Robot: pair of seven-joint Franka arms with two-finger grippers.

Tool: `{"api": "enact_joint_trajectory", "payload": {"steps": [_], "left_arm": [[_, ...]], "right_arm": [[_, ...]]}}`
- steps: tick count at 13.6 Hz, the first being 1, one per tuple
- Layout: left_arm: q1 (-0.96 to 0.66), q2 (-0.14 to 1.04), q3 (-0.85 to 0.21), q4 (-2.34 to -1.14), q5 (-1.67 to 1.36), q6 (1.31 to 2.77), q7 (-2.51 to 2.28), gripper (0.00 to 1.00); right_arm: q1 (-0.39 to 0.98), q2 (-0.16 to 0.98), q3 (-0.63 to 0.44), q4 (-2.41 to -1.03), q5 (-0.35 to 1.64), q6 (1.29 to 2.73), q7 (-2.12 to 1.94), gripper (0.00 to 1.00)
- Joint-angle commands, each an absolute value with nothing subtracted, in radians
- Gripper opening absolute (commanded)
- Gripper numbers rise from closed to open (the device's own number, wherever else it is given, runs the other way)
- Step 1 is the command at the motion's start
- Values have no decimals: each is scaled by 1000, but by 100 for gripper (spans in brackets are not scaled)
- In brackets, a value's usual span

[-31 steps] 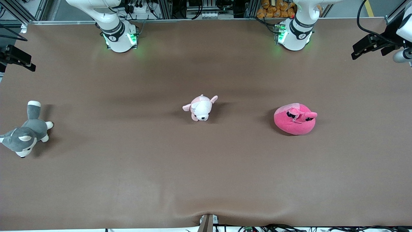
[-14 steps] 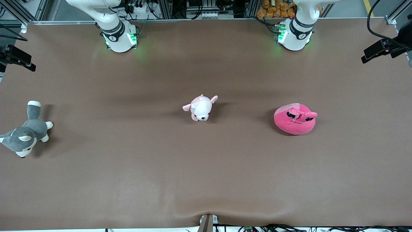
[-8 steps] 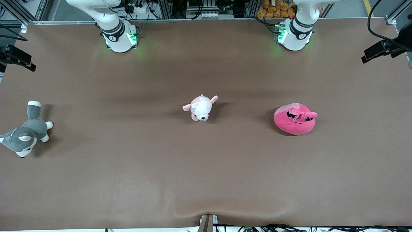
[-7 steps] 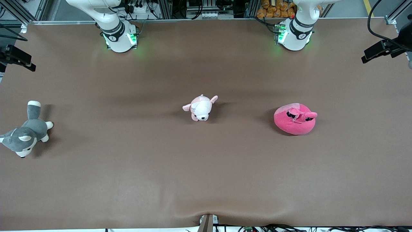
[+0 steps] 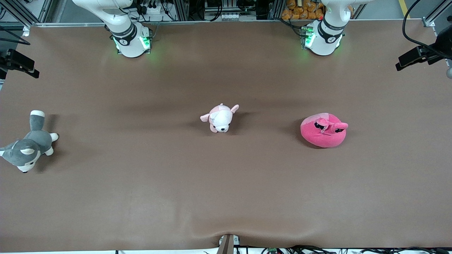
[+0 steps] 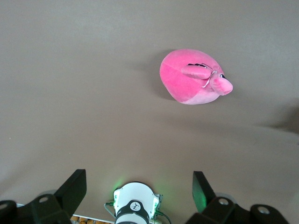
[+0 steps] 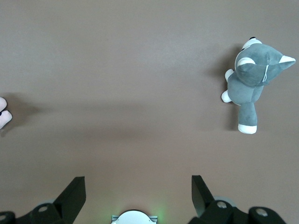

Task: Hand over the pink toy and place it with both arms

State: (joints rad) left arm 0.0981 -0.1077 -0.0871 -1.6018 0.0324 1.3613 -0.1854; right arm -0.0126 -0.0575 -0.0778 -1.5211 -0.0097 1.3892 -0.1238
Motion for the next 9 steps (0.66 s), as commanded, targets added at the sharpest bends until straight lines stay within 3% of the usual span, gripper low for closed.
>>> {"api": "enact_joint_trajectory", "payload": {"steps": [1, 4, 9], "left_arm": [[103, -83, -89, -1589, 46, 1345, -233, 100], [109, -75, -89, -1656, 35, 1351, -424, 100], [112, -35, -91, -1670, 29, 1428, -619, 100]], "right_arm": [[-21, -48, -74, -1497, -11, 1373, -132, 100], [-20, -48, -74, -1497, -11, 1373, -132, 100], [-21, -48, -74, -1497, -11, 1373, -132, 100]]}}
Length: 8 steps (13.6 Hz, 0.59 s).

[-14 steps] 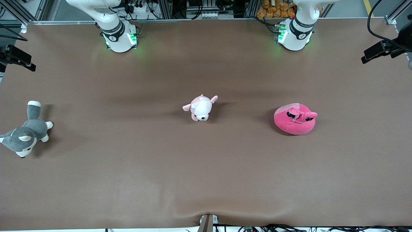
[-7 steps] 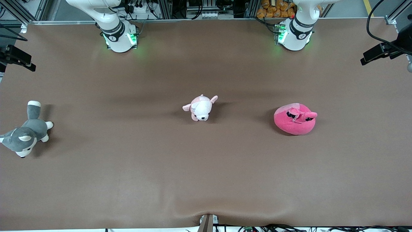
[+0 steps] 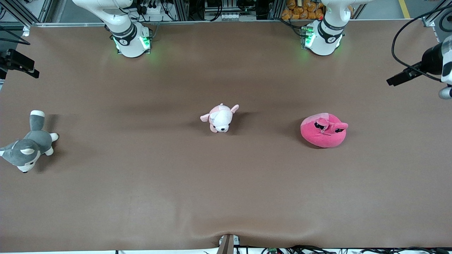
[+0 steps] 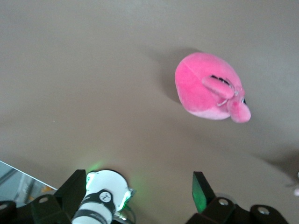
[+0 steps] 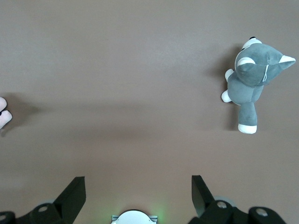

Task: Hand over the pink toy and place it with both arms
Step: 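Reach the left gripper toward the round pink plush's tail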

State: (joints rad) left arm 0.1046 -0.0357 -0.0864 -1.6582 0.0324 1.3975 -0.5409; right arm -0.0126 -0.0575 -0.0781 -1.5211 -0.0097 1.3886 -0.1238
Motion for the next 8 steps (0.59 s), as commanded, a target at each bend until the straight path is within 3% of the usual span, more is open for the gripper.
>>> {"api": "enact_joint_trajectory", "payload": {"steps": [1, 8], "left_arm": [[110, -28, -91, -1680, 28, 1448, -687, 100], [107, -26, -97, -1801, -20, 1601, -1092, 100]], "right_arm": [[-21, -48, -74, -1497, -11, 1373, -132, 100], [-23, -48, -74, -1497, -11, 1373, -132, 100]]}}
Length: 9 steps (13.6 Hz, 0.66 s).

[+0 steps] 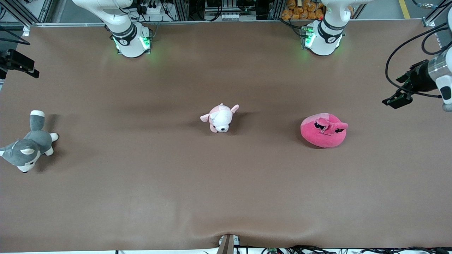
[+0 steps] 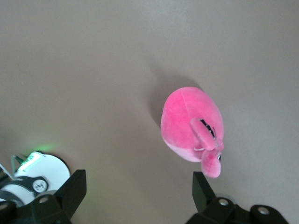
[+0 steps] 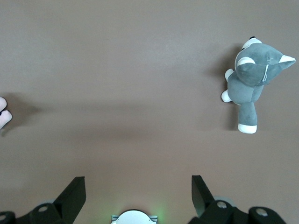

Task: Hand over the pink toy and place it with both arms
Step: 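Reach the left gripper toward the round pink plush's tail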

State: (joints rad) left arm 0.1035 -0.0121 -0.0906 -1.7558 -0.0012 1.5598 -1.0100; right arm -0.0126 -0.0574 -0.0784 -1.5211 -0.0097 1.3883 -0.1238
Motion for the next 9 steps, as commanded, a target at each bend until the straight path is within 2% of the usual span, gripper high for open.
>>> {"api": "enact_joint_trajectory", "payload": {"steps": [1, 3, 9], "left_arm": [[107, -26, -97, -1822, -29, 1620, -1142, 100], [103, -12, -100, -1861, -43, 1673, -1237, 100], [94, 115, -103, -1859, -150, 1778, -1426, 100]], "right_arm": [[-23, -48, -74, -1497, -11, 1373, -132, 100], [-23, -48, -74, -1497, -11, 1373, -132, 100], [-23, -46, -74, -1497, -11, 1373, -132, 100]]}}
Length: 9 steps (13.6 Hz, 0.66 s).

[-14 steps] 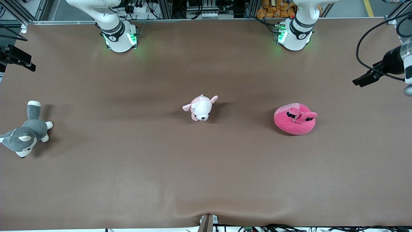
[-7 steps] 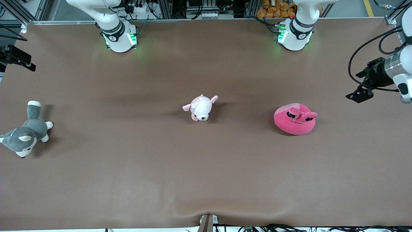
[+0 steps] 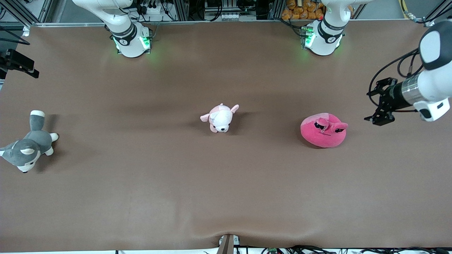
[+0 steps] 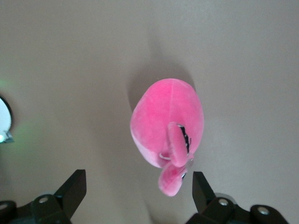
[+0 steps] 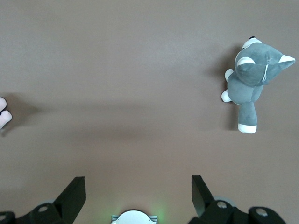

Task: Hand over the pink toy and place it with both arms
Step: 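Reach the left gripper toward the round pink plush's tail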

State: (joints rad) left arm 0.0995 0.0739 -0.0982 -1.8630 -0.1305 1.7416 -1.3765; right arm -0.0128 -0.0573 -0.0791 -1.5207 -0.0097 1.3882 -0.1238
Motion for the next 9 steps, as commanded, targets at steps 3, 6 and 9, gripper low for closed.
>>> {"api": "enact_joint_trajectory", "payload": {"steps": [3, 6, 9], "left_arm": [[104, 193, -100, -1845, -279, 1796, -1469, 100], [120, 268, -100, -1842, -285, 1830, -1474, 100], [121, 310, -100, -1850, -307, 1861, -1474, 81]], "right_arm": [[-23, -46, -74, -1497, -11, 1373, -132, 100], [-20, -46, -74, -1497, -9, 1374, -130, 100], [-20, -46, -74, -1497, -9, 1373, -130, 100]]}}
